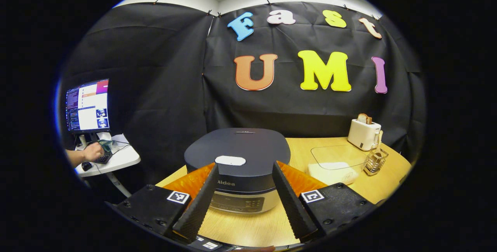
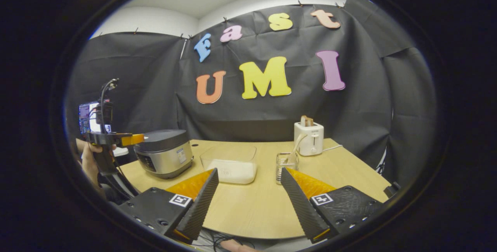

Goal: Close the left gripper, press the button to open the rice cooker; take a wooden spoon from the chopstick holder with the right hand, scoop a spoonful of rice and pour it into the rice cooker, then put the wooden spoon back into the chopstick holder.

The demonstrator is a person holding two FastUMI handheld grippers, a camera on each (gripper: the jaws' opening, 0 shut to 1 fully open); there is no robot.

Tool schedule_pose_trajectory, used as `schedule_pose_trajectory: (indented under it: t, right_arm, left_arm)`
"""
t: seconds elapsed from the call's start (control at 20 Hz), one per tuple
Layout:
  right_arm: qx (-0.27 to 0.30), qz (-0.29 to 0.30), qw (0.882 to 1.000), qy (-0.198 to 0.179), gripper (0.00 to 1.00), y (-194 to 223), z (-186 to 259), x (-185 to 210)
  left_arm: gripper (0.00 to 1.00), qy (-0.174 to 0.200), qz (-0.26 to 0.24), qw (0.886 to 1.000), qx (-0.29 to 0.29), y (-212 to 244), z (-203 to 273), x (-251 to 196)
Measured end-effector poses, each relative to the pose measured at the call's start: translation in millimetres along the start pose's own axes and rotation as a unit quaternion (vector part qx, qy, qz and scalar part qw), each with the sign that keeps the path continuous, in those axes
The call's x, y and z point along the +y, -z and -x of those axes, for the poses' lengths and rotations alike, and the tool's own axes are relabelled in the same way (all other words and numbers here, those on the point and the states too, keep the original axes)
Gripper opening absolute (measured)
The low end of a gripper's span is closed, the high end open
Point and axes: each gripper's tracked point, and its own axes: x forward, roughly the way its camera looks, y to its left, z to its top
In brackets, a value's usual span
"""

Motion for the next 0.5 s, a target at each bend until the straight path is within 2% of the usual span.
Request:
schedule_pose_trajectory:
  t: [0.15, 0.2, 0.25, 0.35, 0.4, 0.5]
  right_arm:
    - [-0.007, 0.008, 1.0, 0.011, 0.95, -6, 4, -4]
    - [-0.01, 0.01, 1.0, 0.013, 1.0, -8, 5, -4]
    - [-0.013, 0.013, 1.0, 0.015, 0.92, -10, 7, -4]
    - [-0.016, 0.02, 0.999, 0.021, 0.95, -13, 10, -6]
    - [-0.019, 0.022, 0.999, 0.024, 0.91, -14, 12, -8]
    - [-0.025, 0.028, 0.999, 0.03, 0.91, -18, 15, -10]
  left_arm:
    - [0.88, 0.011, 0.002, 1.0, -0.01, -7, 22, -18]
    - [0.88, 0.016, 0.005, 1.0, -0.009, -7, 30, -26]
    - [0.88, 0.022, 0.007, 1.0, -0.011, -8, 39, -34]
    - [0.89, 0.038, 0.012, 0.999, -0.017, -11, 54, -53]
    - [0.88, 0.051, 0.013, 0.998, -0.017, -10, 61, -65]
    - [0.88, 0.081, 0.012, 0.997, -0.011, -6, 73, -90]
